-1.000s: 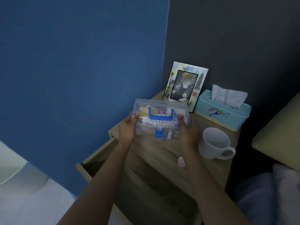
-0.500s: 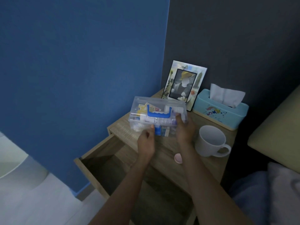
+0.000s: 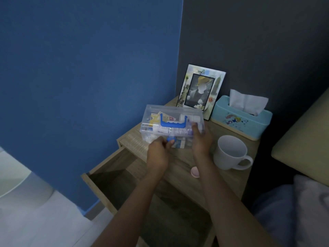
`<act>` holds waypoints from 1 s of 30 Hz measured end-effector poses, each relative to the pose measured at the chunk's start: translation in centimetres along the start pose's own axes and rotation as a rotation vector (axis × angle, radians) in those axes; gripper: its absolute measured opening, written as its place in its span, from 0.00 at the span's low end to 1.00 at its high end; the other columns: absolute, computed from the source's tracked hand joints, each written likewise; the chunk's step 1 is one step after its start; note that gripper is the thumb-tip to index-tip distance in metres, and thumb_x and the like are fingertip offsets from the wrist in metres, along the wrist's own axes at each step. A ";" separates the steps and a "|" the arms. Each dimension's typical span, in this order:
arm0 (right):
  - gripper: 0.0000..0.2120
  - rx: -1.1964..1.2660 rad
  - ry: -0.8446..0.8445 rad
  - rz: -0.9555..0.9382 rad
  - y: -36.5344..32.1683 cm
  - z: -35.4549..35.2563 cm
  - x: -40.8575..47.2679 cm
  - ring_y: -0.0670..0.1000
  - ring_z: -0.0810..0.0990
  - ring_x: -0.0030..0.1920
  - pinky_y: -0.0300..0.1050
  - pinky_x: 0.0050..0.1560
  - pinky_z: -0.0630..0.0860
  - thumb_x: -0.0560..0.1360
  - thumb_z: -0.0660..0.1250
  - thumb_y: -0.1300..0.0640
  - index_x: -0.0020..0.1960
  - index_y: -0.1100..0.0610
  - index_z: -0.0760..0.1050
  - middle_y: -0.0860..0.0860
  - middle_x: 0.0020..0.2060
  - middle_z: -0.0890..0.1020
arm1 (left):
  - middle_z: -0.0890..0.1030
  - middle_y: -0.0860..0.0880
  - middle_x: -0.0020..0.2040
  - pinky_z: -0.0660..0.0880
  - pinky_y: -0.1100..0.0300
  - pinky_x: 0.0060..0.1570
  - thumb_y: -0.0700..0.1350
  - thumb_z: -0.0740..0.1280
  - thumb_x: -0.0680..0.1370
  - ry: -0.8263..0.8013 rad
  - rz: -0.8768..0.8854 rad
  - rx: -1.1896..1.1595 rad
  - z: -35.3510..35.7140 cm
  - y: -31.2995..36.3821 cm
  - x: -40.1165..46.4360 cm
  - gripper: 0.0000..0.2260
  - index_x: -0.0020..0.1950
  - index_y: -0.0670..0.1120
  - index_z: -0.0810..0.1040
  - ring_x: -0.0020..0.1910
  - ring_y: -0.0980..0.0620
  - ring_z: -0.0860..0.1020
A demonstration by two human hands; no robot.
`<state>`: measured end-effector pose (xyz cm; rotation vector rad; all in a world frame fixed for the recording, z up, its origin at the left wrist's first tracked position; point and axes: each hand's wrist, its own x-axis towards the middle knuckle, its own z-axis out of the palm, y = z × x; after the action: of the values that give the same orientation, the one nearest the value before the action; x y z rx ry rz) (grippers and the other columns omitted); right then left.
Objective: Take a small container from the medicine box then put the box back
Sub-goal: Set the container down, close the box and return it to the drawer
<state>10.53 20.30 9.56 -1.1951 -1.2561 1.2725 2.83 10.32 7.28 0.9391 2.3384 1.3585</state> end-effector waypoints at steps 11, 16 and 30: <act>0.17 -0.008 -0.005 0.003 0.2 -0.1 0.1 0.53 0.84 0.51 0.32 0.39 0.76 0.77 0.66 0.52 0.63 0.57 0.77 0.55 0.54 0.84 | 0.77 0.49 0.39 0.63 0.64 0.29 0.56 0.61 0.78 0.079 0.014 0.171 0.0 1.1 1.7 0.14 0.40 0.46 0.73 0.36 0.53 0.74; 0.16 -0.021 -0.005 -0.013 0.5 -0.1 0.2 0.53 0.84 0.51 0.46 0.48 0.81 0.77 0.67 0.51 0.62 0.57 0.77 0.55 0.53 0.84 | 0.78 0.50 0.38 0.63 0.63 0.28 0.58 0.56 0.80 0.134 0.063 0.359 0.7 0.8 1.8 0.18 0.44 0.47 0.78 0.35 0.55 0.73; 0.17 -0.048 0.008 0.021 0.2 0.0 0.2 0.53 0.83 0.54 0.51 0.54 0.80 0.77 0.66 0.51 0.64 0.57 0.77 0.54 0.56 0.84 | 0.82 0.45 0.42 0.68 0.65 0.33 0.55 0.55 0.81 -0.078 -0.015 0.039 0.6 0.6 2.4 0.23 0.47 0.39 0.82 0.38 0.53 0.76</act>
<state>10.53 20.49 9.40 -1.2490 -1.2777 1.2580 1.60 12.51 7.67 0.9662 2.3168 1.2527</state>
